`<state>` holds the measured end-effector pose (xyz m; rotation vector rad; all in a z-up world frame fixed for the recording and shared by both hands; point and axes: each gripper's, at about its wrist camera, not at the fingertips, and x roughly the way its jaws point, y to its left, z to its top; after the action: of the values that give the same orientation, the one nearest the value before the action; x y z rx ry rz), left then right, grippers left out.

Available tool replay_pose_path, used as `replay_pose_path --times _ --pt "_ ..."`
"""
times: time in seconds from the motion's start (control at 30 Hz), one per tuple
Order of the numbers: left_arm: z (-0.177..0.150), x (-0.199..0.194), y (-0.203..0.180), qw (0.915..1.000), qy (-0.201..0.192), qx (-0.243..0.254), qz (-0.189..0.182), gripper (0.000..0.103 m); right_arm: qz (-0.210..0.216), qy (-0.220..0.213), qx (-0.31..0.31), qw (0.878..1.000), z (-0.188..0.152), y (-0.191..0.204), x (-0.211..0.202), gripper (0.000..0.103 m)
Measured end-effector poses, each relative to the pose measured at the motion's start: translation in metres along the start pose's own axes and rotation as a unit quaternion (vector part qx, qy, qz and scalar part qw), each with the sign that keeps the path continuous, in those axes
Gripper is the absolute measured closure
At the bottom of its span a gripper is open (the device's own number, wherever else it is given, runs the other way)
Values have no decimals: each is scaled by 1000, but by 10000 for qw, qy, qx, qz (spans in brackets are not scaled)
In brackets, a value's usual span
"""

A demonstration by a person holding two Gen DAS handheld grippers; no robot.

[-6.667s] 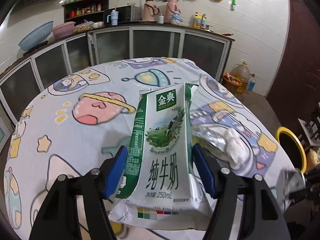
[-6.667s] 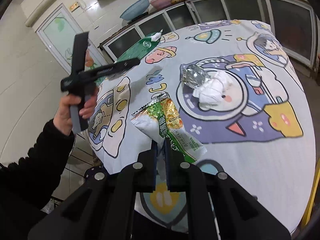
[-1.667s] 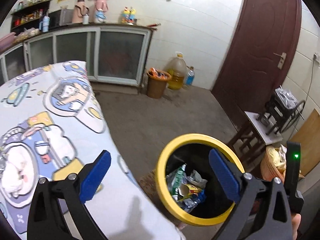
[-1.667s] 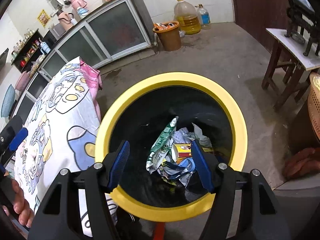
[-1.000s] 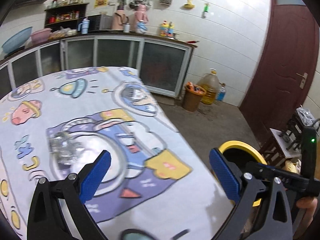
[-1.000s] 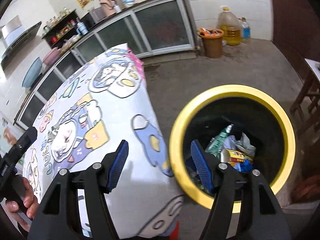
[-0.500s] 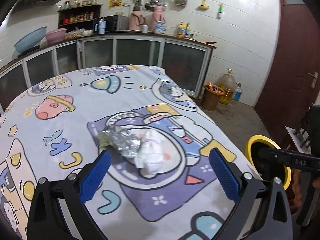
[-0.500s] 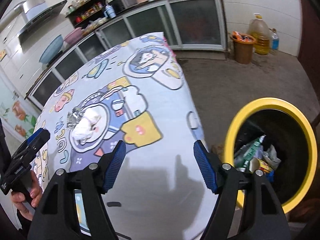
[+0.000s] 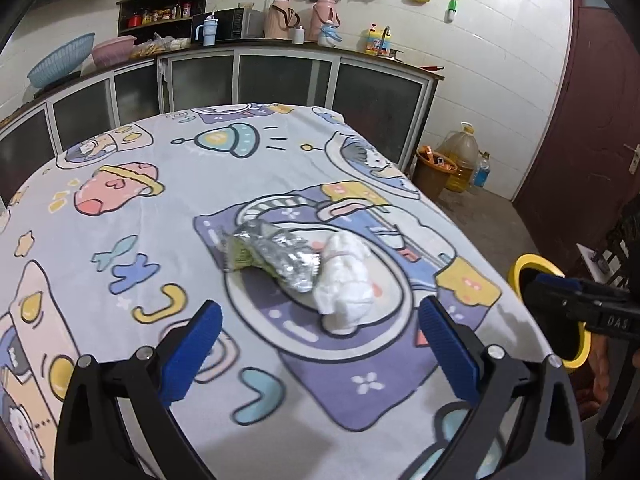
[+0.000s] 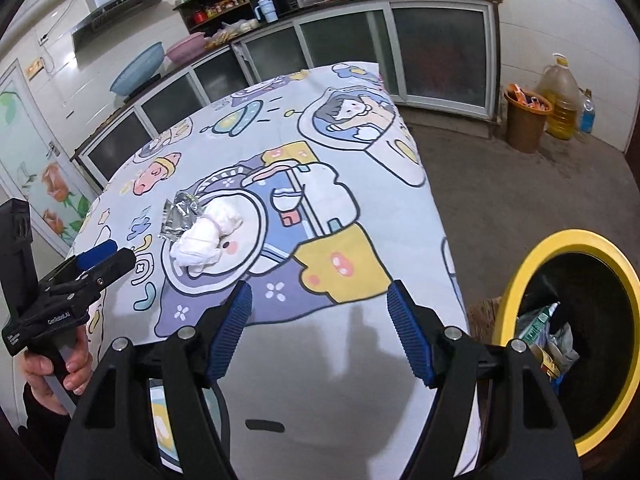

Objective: Collect trash
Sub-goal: 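Move both open grippers back to the foil and tissue on the table, then grasp the foil wrapper with the left gripper while the right grasps the white tissue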

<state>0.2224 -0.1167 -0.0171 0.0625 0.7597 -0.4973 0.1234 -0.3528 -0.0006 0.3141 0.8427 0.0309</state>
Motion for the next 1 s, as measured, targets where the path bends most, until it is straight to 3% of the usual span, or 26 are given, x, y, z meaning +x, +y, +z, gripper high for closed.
replay_pose_path --times 0.3,0.5,0.63,0.77,1.0 --pt "-5 8 18 9993 195 128 278 8 51 -149 -823 9965 -5 31 16 36" --pt "3 21 35 9988 292 -121 386 8 385 -68 -1326 9904 -5 63 33 36" --pt "12 31 45 9982 344 -277 412 8 536 159 -1307 9898 1 76 52 37" --pt "20 47 52 9973 471 -386 410 8 715 430 -1048 9910 10 78 74 43" --pt "39 77 65 9952 684 -638 295 8 981 522 -1050 9882 22 91 89 44"
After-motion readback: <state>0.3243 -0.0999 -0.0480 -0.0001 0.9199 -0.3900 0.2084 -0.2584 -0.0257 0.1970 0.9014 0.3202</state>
